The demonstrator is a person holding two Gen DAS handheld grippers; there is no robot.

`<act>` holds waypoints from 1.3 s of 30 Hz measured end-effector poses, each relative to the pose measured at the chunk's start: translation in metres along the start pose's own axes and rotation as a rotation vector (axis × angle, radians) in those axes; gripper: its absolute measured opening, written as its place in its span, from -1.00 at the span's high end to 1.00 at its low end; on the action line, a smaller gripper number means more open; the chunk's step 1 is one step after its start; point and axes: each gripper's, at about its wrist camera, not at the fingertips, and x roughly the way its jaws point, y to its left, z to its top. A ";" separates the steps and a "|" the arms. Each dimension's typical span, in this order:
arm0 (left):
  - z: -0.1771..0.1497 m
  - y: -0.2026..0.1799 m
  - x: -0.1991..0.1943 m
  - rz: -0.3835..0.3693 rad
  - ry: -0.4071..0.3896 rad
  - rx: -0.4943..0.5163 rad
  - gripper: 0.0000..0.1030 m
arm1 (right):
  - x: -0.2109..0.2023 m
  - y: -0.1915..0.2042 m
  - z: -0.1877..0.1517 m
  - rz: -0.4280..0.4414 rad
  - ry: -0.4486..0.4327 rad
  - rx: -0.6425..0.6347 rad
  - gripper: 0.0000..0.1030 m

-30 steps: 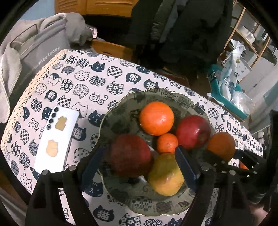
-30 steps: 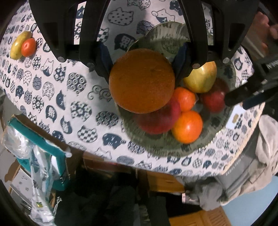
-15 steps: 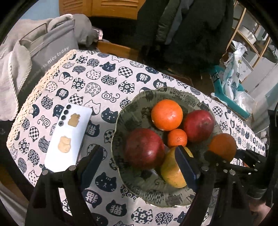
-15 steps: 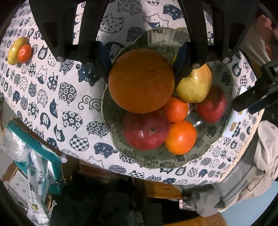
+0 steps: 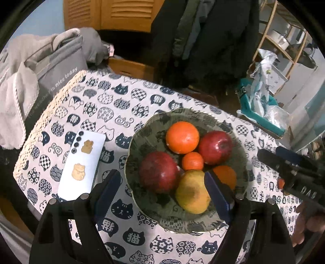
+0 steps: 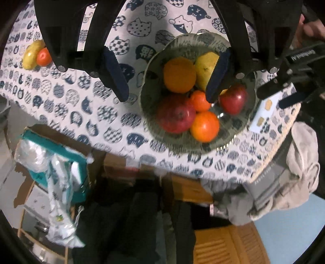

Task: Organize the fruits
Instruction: 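Lower the orange into the bowl and open the right tool, then lift both tools up and away from the bowl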

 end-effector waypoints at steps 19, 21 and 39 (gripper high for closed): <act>0.006 -0.064 -0.076 -0.075 -0.170 0.141 -0.71 | -0.110 -0.030 -0.002 -0.119 -0.214 -0.004 -0.52; 0.006 -0.070 -0.085 -0.078 -0.190 0.151 -0.72 | -0.121 -0.032 -0.004 -0.127 -0.234 -0.007 -0.52; 0.003 -0.104 -0.134 -0.117 -0.315 0.199 -0.95 | -0.195 -0.051 -0.030 -0.187 -0.353 -0.039 -0.52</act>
